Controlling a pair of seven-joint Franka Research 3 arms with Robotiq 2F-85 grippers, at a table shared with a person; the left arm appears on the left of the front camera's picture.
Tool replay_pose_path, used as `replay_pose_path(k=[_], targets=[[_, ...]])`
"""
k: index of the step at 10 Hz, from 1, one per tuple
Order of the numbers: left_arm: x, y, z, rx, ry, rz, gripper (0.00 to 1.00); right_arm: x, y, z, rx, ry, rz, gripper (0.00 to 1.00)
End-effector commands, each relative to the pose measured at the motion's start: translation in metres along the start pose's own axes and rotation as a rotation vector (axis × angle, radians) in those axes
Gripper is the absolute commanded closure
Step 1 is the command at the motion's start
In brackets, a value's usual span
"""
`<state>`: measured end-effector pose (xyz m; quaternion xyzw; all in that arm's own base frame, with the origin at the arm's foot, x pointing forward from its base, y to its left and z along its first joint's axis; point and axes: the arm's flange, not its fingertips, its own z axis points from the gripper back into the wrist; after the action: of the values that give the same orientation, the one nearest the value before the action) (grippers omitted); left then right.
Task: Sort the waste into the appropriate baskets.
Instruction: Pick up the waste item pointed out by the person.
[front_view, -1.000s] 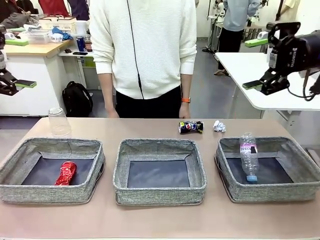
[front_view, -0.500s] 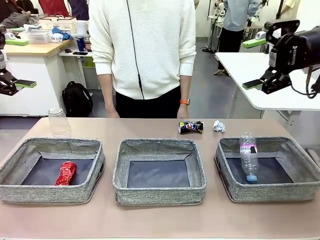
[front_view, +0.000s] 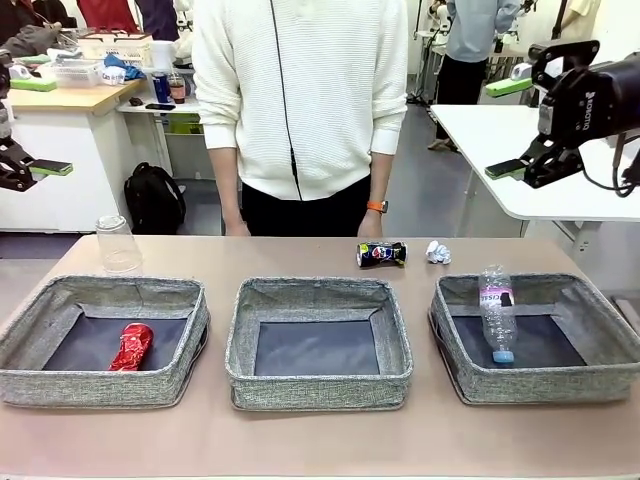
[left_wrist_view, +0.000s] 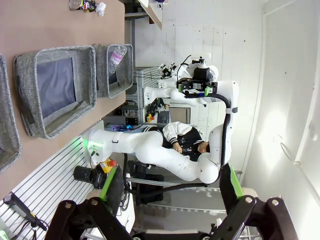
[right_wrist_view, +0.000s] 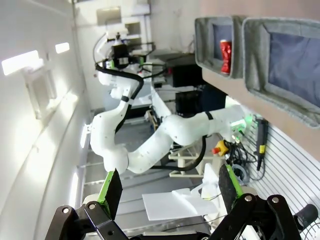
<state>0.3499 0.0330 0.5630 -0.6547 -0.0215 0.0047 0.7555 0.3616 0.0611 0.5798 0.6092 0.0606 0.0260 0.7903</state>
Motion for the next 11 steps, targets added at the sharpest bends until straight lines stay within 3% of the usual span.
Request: replay_pose_path(k=[1,11], targets=[[-0.0018,0.0014,0.0019,0.002,0.012,-0.021,0.00,0.0003,0.0029,0.0004,0.001,-0.002,0.003,0.00],[-0.0018,0.0014,0.0019,0.002,0.012,-0.021,0.00,0.0003,0.0029,0.0004,0.001,-0.002,0.003,0.00]])
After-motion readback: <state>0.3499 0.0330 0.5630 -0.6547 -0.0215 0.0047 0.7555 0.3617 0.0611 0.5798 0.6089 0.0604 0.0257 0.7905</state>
